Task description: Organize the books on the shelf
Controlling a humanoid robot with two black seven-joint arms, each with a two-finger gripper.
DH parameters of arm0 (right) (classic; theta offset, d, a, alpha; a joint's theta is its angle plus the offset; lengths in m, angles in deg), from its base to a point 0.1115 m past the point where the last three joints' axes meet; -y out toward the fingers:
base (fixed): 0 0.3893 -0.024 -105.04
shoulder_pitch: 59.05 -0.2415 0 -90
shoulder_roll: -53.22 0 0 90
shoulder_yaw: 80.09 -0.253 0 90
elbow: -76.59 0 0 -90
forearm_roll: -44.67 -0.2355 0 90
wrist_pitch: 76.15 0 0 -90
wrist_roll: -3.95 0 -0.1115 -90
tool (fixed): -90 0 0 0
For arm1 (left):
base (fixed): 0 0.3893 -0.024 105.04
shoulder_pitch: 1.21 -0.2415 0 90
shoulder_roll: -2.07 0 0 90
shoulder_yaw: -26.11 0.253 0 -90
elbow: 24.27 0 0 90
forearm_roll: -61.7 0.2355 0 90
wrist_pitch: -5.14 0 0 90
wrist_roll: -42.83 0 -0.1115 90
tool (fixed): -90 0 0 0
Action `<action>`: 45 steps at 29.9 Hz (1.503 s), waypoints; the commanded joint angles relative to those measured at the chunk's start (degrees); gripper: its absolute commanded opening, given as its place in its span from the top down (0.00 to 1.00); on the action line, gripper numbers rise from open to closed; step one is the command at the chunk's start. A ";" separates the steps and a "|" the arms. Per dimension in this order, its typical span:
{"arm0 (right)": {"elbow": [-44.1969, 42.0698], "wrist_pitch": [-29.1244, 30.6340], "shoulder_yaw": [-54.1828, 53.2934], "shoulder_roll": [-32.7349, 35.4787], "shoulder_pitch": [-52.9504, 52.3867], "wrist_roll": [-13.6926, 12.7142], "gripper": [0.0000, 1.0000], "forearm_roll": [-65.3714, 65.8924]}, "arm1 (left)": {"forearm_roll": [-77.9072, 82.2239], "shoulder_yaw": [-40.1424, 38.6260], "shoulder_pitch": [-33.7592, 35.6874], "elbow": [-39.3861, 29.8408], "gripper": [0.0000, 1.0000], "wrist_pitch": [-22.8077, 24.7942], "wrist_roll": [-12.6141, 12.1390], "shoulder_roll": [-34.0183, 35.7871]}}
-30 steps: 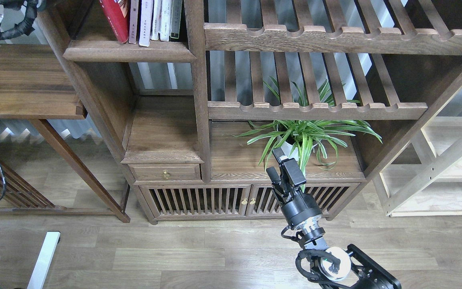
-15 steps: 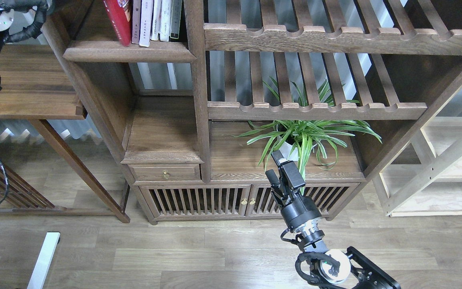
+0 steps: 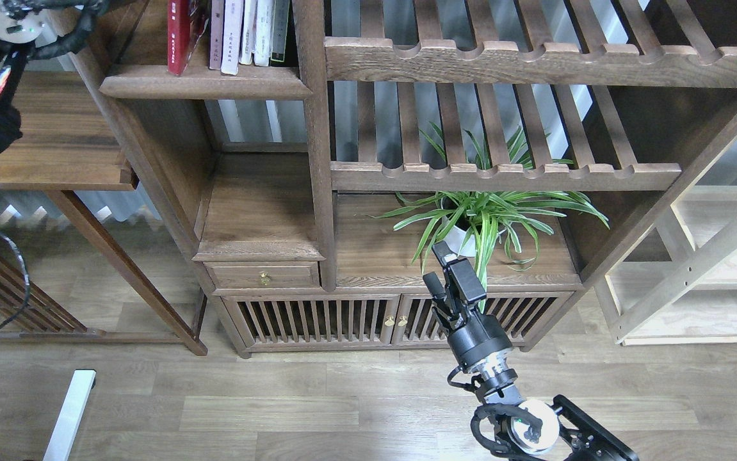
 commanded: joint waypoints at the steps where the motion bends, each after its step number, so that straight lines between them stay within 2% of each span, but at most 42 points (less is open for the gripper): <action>1: 0.00 0.00 0.10 0.00 0.00 0.00 0.01 0.09 | -0.03 -0.05 0.69 0.00 0.49 -0.26 0.00 -1.06; 13: -0.09 0.00 1.76 0.00 1.58 0.09 0.01 0.17 | -0.20 -0.66 2.10 -0.79 0.38 -2.73 0.00 -0.98; 17: -0.09 0.00 1.68 0.00 2.11 0.00 0.01 0.09 | -0.20 -0.93 2.10 -1.58 0.31 -2.72 0.00 -0.72; 26: 0.00 0.00 1.59 0.00 2.20 0.09 0.01 0.09 | -0.47 -1.10 2.01 -1.67 0.29 -2.73 0.00 -0.71; 37: 0.00 0.00 1.68 0.00 2.90 0.09 0.01 0.09 | -0.73 -5.85 2.10 -7.38 0.24 -2.73 0.00 -0.10; 45: 1.05 0.00 1.68 0.00 3.78 0.09 0.00 0.17 | -0.91 -6.29 0.87 -12.74 0.15 -2.55 0.00 4.29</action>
